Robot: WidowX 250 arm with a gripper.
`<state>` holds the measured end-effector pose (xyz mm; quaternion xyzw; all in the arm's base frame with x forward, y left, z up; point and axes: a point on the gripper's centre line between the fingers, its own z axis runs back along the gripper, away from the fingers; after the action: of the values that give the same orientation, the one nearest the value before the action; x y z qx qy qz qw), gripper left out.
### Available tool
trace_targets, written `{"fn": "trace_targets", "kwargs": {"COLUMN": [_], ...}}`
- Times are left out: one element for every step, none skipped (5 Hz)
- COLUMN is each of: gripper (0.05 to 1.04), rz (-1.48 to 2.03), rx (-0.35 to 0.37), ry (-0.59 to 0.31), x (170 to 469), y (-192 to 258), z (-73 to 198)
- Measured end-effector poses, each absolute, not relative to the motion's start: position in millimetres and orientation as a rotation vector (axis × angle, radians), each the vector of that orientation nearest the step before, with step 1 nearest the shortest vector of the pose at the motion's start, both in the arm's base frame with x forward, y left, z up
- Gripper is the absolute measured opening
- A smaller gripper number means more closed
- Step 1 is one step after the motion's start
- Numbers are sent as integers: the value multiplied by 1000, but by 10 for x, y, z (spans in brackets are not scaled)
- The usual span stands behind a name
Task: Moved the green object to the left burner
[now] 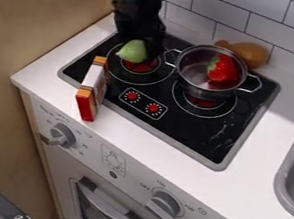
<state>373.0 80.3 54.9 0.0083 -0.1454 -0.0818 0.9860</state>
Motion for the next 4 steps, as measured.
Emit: {"fn": "trace_targets", "kwargs": {"gripper": [993, 993, 993, 993], "rz": [-160, -156, -141, -93], "rx": [16, 16, 19, 8], "ry": [-255, -242, -226, -218], "x": [3759, 3809, 3832, 3838], "y": [719, 678, 658, 538], "z": [708, 832, 929, 923]}}
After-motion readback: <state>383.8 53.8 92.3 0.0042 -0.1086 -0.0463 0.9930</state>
